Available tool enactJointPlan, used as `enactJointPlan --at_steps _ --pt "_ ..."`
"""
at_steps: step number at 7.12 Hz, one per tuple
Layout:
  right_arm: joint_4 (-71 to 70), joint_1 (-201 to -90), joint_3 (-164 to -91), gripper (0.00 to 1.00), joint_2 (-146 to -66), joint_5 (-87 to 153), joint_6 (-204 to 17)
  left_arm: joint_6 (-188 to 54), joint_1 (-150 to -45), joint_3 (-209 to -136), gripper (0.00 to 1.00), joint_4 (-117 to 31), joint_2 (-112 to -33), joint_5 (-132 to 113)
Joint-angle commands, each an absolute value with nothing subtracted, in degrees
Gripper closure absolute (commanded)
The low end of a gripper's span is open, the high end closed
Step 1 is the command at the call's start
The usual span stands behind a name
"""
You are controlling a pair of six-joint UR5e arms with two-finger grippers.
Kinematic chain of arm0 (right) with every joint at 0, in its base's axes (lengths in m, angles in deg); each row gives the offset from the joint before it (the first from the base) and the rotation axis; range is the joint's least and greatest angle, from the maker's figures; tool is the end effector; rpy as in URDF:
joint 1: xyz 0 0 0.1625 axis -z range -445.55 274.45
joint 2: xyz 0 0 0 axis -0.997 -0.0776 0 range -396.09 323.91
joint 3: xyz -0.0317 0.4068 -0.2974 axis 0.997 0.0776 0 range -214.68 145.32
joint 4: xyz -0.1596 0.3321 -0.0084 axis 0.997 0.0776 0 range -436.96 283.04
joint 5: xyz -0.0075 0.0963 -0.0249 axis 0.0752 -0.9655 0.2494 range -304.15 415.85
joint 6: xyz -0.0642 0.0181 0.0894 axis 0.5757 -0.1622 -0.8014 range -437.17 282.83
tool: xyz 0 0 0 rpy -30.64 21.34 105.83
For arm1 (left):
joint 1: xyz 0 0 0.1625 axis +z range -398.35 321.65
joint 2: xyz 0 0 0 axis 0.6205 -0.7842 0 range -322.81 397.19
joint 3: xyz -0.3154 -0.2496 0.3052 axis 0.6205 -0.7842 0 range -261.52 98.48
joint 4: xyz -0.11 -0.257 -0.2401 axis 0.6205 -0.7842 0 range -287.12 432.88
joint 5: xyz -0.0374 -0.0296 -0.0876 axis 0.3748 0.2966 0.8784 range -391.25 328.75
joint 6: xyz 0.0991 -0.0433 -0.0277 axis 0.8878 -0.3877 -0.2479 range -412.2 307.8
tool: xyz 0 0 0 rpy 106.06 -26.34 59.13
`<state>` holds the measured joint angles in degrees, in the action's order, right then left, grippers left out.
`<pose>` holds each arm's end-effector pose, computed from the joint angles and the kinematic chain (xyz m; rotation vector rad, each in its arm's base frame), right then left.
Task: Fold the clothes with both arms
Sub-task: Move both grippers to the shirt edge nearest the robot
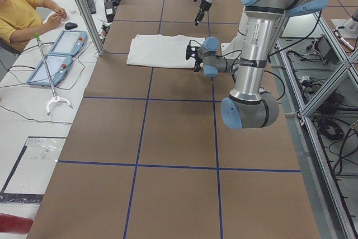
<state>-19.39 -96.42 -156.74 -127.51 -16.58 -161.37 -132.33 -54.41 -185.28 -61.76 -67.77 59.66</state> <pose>-0.3840 -0.2438 0.4514 0.4310 -1.0419 0.2477 0.5086 -0.2833 0.4216 0.2741 1.2512 -0.0826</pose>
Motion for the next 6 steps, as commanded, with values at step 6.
enactJointPlan --at_steps 6 --pt "-19.5 -96.3 -156.0 0.00 -127.3 -16.6 -161.4 -132.2 -52.2 -184.1 0.34 -61.7 -67.9 59.7"
